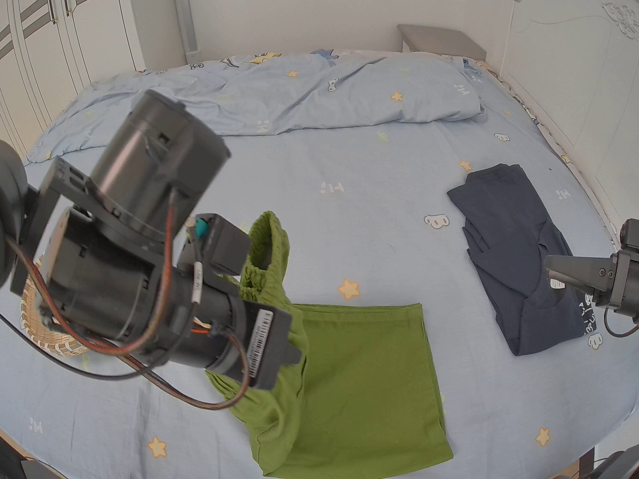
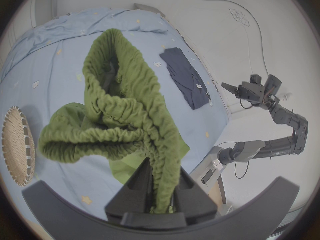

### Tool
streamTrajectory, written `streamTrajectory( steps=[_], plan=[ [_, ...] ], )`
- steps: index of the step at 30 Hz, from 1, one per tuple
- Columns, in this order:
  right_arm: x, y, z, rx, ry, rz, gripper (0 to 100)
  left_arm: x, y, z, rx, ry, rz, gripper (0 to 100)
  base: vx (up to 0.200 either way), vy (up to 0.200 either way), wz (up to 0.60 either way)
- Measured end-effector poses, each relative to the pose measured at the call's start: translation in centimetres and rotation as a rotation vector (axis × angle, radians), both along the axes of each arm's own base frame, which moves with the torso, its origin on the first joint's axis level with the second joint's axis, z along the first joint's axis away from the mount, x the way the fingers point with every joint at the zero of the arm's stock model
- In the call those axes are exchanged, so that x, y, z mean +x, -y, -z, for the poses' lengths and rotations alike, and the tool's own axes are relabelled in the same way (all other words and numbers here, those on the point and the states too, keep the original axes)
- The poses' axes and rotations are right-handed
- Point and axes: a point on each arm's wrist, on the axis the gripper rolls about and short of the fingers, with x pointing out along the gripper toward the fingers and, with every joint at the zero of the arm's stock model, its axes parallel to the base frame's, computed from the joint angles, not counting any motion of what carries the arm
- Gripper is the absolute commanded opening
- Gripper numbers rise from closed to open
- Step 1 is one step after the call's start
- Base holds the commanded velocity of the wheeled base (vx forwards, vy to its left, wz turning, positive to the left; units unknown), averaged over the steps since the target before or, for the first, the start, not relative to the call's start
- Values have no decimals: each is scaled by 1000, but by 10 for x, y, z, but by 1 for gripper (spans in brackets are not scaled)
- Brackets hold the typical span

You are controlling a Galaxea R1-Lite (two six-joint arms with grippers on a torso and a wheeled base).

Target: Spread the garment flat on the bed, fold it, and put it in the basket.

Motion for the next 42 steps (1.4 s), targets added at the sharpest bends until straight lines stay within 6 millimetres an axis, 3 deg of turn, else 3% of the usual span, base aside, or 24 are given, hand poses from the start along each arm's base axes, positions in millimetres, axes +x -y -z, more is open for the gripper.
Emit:
streamTrajectory(
  steps=[23,24,33,42],
  plan=[
    [10,0,11,0,8,9,100,1,64,43,11,-5,111,0,0,0,0],
    [10,0,11,0,8,9,100,2,67,45,10,-4,104,100,0,0,0],
    [10,1,11,0,6,13,100,4,86,55,-31,11,74,100,0,0,0],
    [10,-2,13,0,-1,-1,100,14,96,53,-205,70,-6,100,0,0,0]
  ],
)
